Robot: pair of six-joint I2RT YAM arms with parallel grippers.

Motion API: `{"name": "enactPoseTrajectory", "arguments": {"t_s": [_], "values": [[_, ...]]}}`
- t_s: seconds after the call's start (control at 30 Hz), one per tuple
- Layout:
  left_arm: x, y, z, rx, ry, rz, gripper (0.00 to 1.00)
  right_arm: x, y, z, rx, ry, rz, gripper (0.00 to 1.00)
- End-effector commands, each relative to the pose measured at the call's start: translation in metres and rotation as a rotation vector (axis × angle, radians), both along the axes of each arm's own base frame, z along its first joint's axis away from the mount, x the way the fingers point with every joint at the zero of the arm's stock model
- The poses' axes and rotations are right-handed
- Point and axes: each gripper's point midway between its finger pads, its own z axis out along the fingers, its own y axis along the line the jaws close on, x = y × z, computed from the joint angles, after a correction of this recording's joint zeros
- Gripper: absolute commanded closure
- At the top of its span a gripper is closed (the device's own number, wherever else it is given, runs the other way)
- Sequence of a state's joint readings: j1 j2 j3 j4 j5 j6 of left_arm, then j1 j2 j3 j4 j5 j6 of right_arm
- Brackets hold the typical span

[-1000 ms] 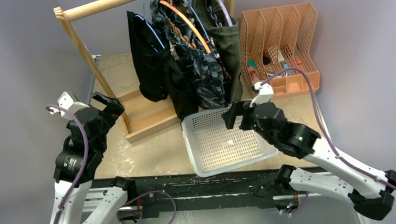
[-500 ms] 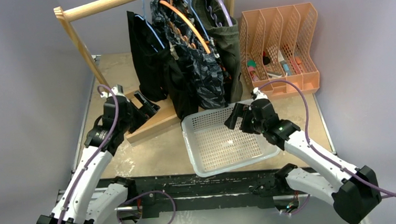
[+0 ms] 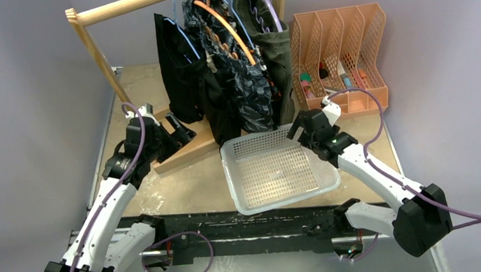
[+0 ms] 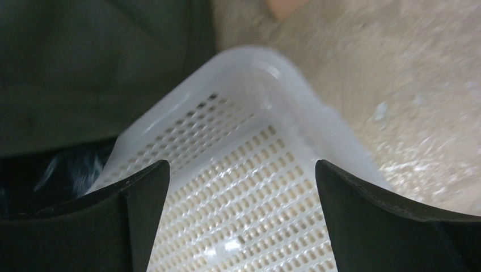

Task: Remove the shorts from the hanger
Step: Move the basket to the corner of the board.

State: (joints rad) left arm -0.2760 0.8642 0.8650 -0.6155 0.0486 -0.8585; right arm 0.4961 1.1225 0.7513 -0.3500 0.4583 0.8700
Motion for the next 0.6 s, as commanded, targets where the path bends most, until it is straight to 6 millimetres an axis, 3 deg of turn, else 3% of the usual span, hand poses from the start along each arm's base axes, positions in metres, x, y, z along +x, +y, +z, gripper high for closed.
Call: {"name": "enactPoseTrajectory", "arguments": {"t_s": [0.0, 0.1, 0.2, 0.3, 0.43, 0.57], "values": [[0.006, -0.003, 0.020, 0.012, -0.056, -0.040, 0.07, 0.019, -0.043, 0.020, -0.069, -0.033, -0.059, 0.01], [0.003, 0.003, 0.021, 0.035, -0.062, -0.025, 0.07, 0.020, -0.078, 0.014, -0.087, 0.002, -0.123, 0.01], [0.001, 0.010, 0.019, 0.065, -0.059, -0.003, 0.07, 0.024, -0.099, 0.015, -0.051, 0.002, -0.146, 0.01], [0.000, 0.013, 0.017, 0.082, -0.053, 0.007, 0.07, 0.033, -0.085, 0.035, -0.005, -0.053, -0.053, 0.01], [0.001, 0.015, 0.020, 0.087, -0.055, 0.019, 0.07, 0.035, -0.064, 0.077, 0.042, -0.185, 0.085, 0.01], [0.002, 0.043, 0.030, 0.111, -0.085, 0.195, 0.06, 0.020, -0.025, 0.101, 0.171, -0.306, 0.283, 0.04]]}}
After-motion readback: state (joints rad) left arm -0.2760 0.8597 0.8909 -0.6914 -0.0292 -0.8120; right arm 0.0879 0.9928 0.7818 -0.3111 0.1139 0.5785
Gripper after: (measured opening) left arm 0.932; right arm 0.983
